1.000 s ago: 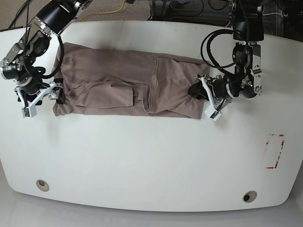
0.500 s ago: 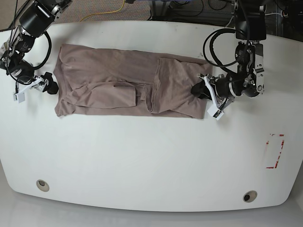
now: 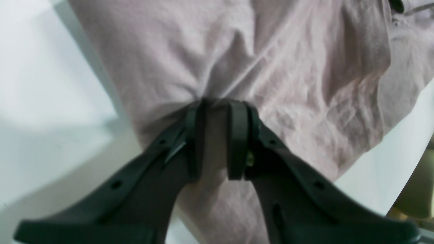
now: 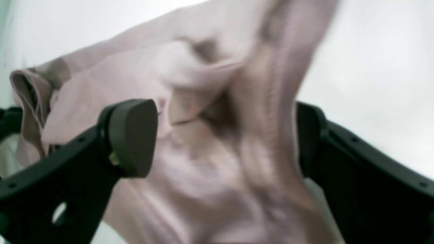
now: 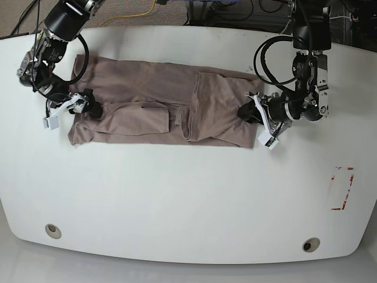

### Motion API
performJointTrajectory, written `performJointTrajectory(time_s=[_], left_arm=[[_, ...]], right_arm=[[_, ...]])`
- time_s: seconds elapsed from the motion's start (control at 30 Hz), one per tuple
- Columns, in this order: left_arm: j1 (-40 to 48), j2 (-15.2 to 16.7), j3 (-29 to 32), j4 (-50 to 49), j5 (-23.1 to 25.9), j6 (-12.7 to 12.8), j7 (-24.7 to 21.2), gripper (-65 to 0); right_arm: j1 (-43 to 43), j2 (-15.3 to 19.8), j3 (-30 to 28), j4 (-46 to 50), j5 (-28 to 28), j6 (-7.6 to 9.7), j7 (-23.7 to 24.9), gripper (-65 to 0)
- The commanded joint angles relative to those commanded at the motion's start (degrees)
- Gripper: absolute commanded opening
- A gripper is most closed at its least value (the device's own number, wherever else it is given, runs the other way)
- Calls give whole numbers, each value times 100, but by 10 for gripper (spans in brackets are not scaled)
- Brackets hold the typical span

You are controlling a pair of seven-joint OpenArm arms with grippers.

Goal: Layout the t-shirt on the table in an organized manner, then fold the t-shirt properly
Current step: 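Regrasp the folded shirt with both grippers at its two ends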

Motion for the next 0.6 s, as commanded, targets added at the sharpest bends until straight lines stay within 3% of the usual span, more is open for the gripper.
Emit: performJointTrajectory(time_s=[0.17, 0.23, 0.4, 0.47, 0.6], left_arm=[[62, 9, 0, 9, 0, 0, 0, -546], [62, 9, 0, 9, 0, 0, 0, -546], [79, 18, 26, 9, 9, 0, 0, -546], [123, 18, 114, 9, 26, 0, 0, -546], [132, 114, 360, -9, 35, 53, 0, -546]], right_arm=[[0, -123, -202, 97, -18, 0, 0, -136], [18, -149, -202, 97, -26, 0, 0, -203], [141, -132, -202, 97, -44, 0, 18, -514], [141, -97, -211, 123, -44, 0, 18, -606], [185, 53, -255, 343, -44, 0, 18, -615]])
